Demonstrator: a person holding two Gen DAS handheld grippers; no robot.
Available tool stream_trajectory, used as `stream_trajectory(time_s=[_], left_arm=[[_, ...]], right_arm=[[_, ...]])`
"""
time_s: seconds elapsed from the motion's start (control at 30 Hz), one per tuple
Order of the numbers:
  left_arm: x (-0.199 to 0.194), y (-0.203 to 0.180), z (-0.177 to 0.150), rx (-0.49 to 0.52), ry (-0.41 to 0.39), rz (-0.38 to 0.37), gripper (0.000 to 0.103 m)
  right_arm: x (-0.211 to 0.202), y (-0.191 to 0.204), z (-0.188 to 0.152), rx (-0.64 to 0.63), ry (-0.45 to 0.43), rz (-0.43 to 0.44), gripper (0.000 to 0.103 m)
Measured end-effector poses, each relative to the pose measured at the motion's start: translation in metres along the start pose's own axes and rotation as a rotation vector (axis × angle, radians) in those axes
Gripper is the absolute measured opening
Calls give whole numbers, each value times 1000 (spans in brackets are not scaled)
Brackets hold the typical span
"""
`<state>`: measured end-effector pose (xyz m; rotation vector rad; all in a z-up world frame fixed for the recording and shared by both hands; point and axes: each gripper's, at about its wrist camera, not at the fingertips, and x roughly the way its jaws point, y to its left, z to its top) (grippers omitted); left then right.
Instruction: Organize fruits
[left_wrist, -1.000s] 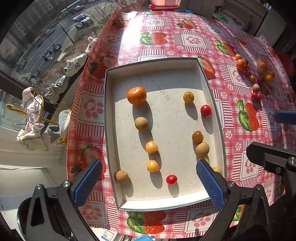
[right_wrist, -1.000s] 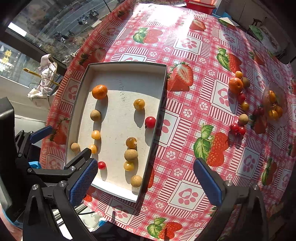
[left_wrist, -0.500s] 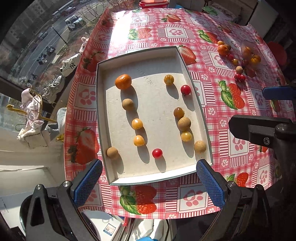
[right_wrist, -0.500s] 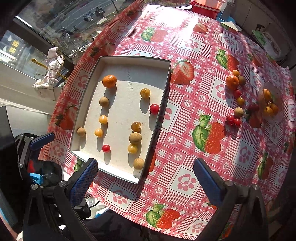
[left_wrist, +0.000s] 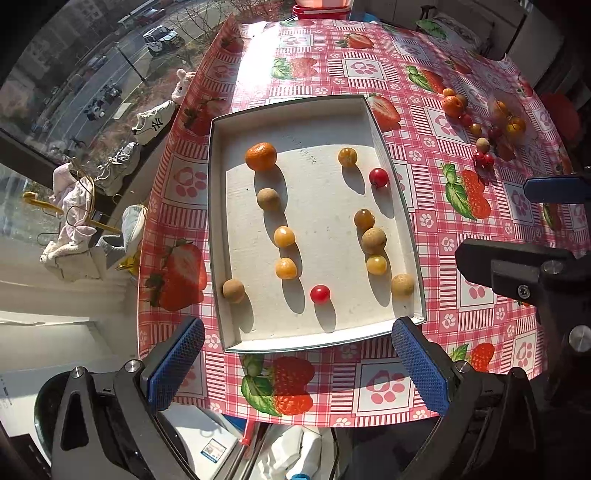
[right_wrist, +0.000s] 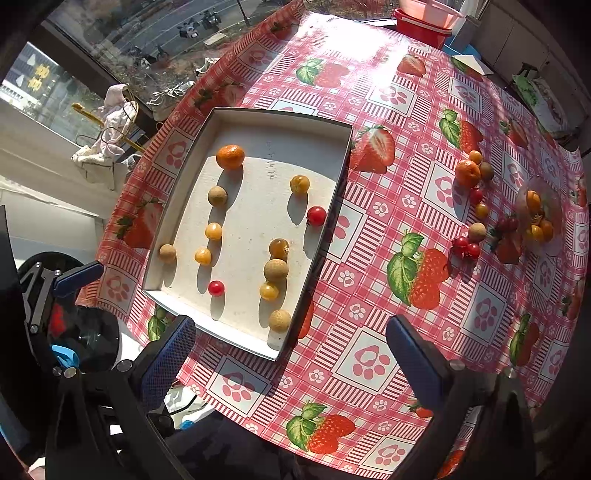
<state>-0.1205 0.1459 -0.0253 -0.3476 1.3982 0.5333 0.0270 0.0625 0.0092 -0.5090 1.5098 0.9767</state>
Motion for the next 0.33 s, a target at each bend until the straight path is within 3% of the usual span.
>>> stream_trajectory(time_s=[0.33], left_arm=[[-1,-3,-3,5,1,-2,102]], right_arm=[[0,5,-2,-26,-1,-4,103]])
